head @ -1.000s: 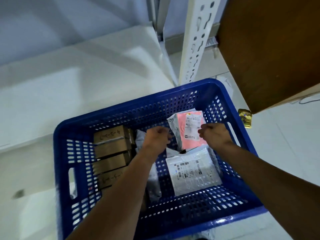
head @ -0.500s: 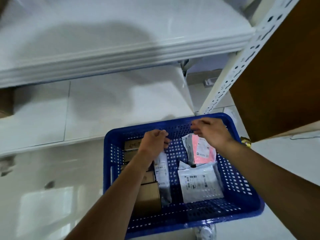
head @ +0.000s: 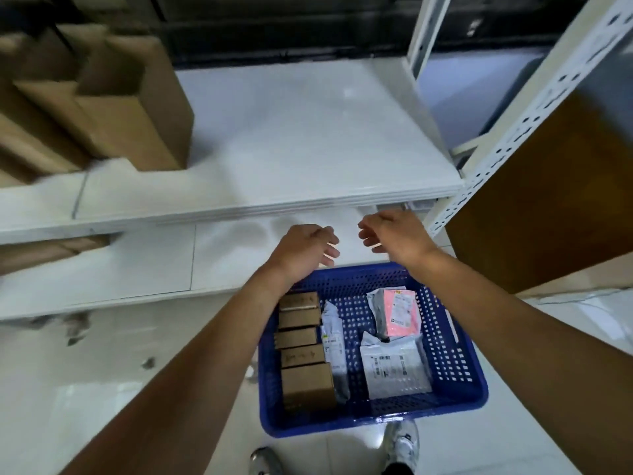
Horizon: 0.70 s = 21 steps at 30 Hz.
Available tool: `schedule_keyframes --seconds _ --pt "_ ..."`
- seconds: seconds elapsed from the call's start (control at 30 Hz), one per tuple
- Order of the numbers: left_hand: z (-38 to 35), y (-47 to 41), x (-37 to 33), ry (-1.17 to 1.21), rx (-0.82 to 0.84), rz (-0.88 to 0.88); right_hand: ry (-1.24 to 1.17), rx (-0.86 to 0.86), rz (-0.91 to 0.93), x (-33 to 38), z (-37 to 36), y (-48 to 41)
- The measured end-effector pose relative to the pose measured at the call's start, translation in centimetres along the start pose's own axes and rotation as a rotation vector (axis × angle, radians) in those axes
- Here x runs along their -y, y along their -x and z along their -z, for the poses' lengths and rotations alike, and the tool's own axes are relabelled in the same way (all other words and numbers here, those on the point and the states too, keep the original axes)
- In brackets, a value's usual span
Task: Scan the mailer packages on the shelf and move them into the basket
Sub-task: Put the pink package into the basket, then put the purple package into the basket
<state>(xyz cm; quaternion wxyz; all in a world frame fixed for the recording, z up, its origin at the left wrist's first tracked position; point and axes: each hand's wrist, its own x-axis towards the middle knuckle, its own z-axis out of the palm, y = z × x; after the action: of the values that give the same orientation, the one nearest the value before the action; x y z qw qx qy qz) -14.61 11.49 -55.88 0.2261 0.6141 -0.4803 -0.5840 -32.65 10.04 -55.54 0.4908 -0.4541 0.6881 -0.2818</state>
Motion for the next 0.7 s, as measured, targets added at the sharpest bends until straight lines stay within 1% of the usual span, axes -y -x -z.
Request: schedule_keyframes --seconds 0.33,0.5,0.63,0.7 --pt "8.4 9.6 -14.0 -0.043 -0.153 -0.166 0.022 0.068 0.182 15.0 1.0 8.5" --pt "11.6 14.2 -20.7 -0.076 -0.243 -0.242 0.051 0.06 0.253 21.8 2.4 12.6" --pt "14.9 17.5 -26.1 -0.201 -0.32 -0.315 0.107 0.013 0.398 28.3 3.5 14.3" --pt "16.3 19.2 -28.8 -0.22 -0.369 -0.355 0.132 -0.011 0.48 31.5 4.2 15.4"
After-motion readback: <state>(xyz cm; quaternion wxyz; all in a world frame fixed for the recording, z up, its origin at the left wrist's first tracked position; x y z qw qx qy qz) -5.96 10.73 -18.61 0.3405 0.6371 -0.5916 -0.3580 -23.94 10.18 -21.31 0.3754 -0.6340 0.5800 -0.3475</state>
